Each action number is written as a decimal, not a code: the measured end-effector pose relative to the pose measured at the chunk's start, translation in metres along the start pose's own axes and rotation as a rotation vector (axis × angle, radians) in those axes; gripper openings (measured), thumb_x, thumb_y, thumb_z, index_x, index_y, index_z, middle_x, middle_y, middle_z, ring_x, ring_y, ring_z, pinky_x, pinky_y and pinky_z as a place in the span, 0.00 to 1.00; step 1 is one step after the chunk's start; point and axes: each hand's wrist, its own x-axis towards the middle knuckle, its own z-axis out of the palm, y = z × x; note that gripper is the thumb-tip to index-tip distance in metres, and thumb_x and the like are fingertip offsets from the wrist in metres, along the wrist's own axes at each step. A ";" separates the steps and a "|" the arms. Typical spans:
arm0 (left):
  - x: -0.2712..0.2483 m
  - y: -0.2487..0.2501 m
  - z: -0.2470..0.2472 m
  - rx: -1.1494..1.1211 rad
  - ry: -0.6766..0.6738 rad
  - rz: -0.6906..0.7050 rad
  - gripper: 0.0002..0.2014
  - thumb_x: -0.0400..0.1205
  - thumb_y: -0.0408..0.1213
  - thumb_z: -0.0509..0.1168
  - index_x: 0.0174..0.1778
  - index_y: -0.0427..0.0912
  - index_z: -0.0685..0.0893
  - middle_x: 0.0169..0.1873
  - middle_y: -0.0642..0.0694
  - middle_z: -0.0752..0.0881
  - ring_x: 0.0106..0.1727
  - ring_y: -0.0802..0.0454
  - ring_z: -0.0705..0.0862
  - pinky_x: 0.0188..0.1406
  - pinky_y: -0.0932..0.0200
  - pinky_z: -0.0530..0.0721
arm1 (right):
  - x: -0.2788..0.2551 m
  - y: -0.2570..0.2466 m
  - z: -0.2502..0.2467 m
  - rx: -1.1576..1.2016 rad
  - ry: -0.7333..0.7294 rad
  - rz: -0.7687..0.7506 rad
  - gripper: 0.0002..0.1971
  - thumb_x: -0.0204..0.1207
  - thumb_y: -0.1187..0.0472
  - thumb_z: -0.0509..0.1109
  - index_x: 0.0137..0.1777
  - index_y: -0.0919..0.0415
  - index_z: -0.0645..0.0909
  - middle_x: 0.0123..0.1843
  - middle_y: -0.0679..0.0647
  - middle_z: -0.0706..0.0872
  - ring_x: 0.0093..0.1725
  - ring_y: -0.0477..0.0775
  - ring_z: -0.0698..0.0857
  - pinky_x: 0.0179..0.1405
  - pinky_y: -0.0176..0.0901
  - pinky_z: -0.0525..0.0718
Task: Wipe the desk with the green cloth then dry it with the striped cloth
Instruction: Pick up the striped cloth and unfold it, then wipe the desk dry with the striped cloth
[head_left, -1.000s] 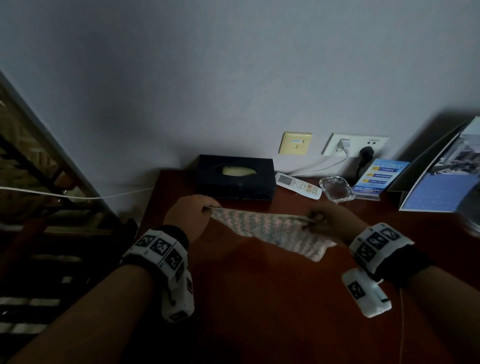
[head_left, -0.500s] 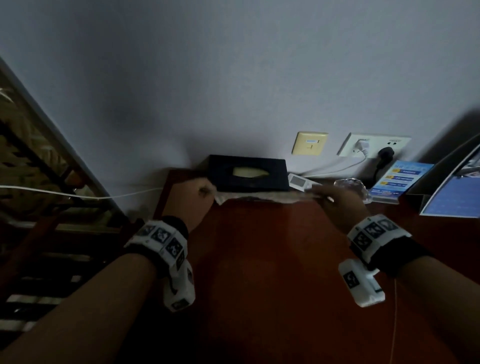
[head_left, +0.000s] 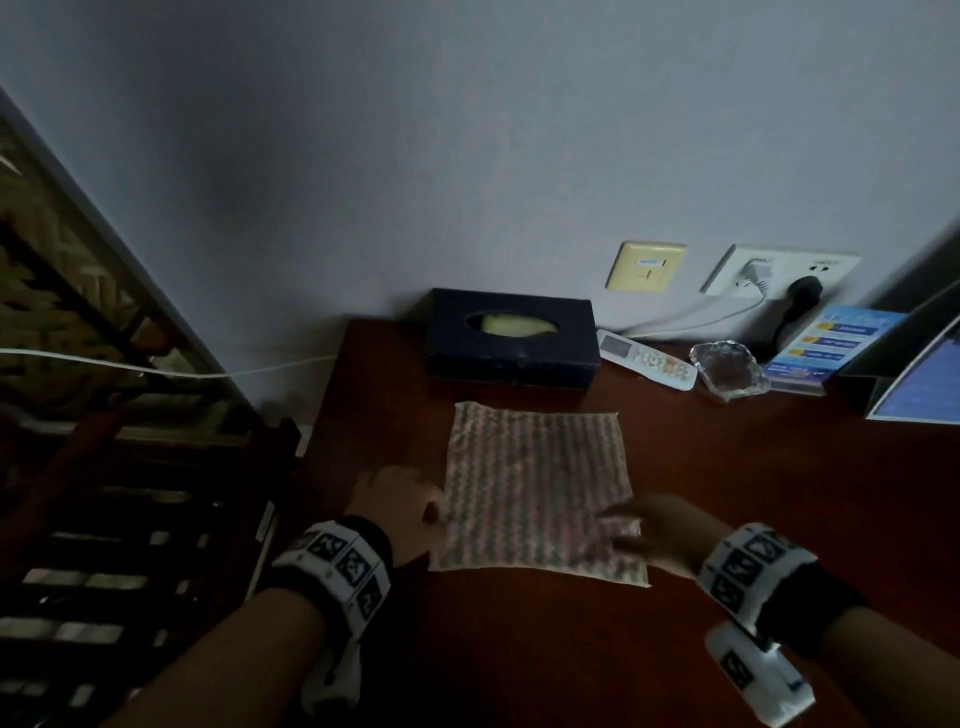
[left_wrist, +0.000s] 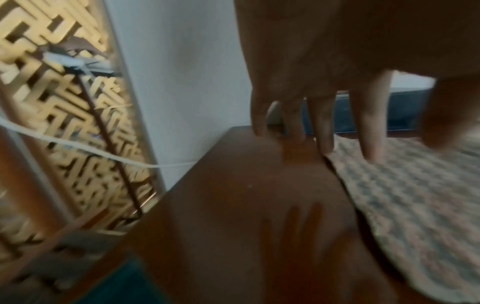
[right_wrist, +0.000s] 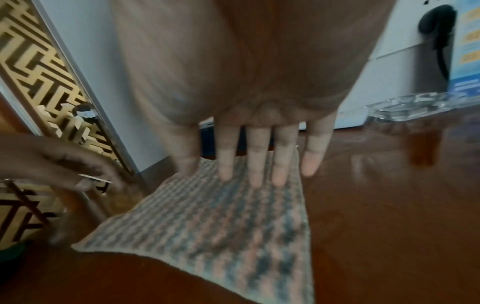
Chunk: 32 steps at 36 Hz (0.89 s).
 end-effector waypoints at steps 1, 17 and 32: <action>0.005 0.004 0.000 -0.022 0.054 0.028 0.14 0.80 0.52 0.61 0.59 0.54 0.82 0.60 0.52 0.80 0.64 0.52 0.76 0.67 0.50 0.72 | 0.006 -0.004 -0.001 0.005 0.055 0.004 0.21 0.80 0.46 0.64 0.73 0.38 0.70 0.77 0.45 0.71 0.67 0.43 0.77 0.69 0.45 0.75; 0.067 0.040 0.066 0.138 -0.030 0.147 0.32 0.87 0.52 0.47 0.83 0.47 0.40 0.82 0.43 0.35 0.82 0.45 0.33 0.79 0.46 0.32 | 0.120 -0.057 0.030 -0.083 0.288 0.086 0.28 0.84 0.50 0.53 0.81 0.37 0.49 0.85 0.48 0.41 0.83 0.57 0.40 0.80 0.65 0.44; 0.044 0.008 0.066 0.232 -0.081 0.166 0.31 0.87 0.56 0.39 0.80 0.53 0.31 0.76 0.50 0.24 0.76 0.52 0.22 0.76 0.49 0.26 | 0.140 -0.032 0.033 -0.130 0.203 0.130 0.29 0.78 0.30 0.46 0.74 0.22 0.34 0.81 0.41 0.25 0.80 0.54 0.27 0.73 0.73 0.31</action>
